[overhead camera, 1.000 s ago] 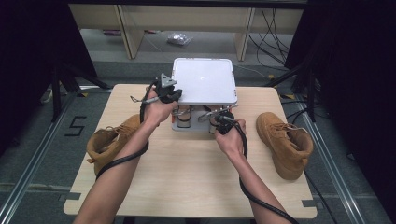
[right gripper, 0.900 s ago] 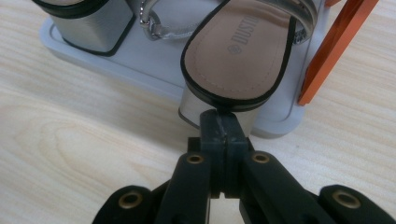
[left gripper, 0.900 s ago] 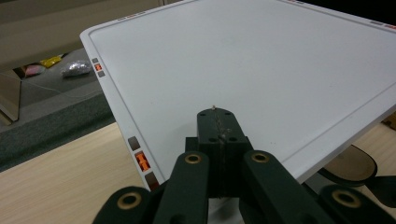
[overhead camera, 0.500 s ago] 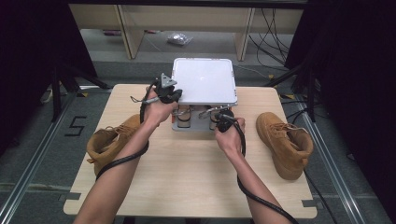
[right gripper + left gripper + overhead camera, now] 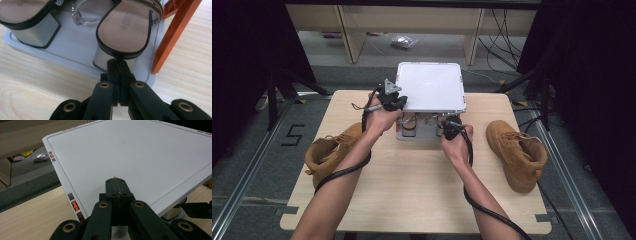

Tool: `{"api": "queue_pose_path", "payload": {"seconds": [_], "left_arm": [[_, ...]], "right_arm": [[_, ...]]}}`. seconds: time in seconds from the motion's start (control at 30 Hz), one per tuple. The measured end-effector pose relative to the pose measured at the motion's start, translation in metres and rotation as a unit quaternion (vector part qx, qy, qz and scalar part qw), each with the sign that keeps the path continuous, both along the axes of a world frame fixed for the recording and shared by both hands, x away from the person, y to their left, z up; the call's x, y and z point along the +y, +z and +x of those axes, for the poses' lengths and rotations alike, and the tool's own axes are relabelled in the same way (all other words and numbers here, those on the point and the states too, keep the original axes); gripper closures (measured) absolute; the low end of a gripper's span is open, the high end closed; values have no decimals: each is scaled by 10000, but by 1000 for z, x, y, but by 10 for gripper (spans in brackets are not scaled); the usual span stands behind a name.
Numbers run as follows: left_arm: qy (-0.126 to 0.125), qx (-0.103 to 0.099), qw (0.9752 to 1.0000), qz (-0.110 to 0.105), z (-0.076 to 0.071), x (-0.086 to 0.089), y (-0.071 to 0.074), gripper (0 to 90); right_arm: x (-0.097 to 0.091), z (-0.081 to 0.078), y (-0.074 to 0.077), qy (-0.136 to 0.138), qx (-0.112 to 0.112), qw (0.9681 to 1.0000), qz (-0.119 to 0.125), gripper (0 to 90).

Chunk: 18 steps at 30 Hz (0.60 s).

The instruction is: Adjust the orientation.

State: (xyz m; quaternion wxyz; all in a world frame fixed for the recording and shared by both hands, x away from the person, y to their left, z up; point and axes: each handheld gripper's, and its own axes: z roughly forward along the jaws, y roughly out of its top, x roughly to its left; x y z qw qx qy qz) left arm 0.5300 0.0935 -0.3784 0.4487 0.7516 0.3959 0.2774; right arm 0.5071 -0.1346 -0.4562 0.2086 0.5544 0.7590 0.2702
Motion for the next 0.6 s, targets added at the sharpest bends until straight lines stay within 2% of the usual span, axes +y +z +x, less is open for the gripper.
{"api": "queue_pose_path", "payload": {"seconds": [0.23, 0.37, 0.4, 0.47, 0.6], "left_arm": [[-8, -3, 10000, 16, 0, 0, 0, 900], [8, -19, 10000, -38, 0, -1, 0, 900], [-12, -5, 10000, 31, 0, 0, 0, 900], [3, -19, 10000, -29, 0, -1, 0, 900], [-17, 0, 10000, 24, 0, 0, 0, 900]], "right_arm": [[1, 2, -3, 71, -91, 9999, -80, 900], [3, 3, -7, 65, -105, 9999, -77, 900], [4, 2, -8, 29, -67, 10000, -56, 900], [5, 2, -9, 48, -68, 9999, -69, 900], [6, 3, -12, 75, -77, 9999, -91, 900]]}}
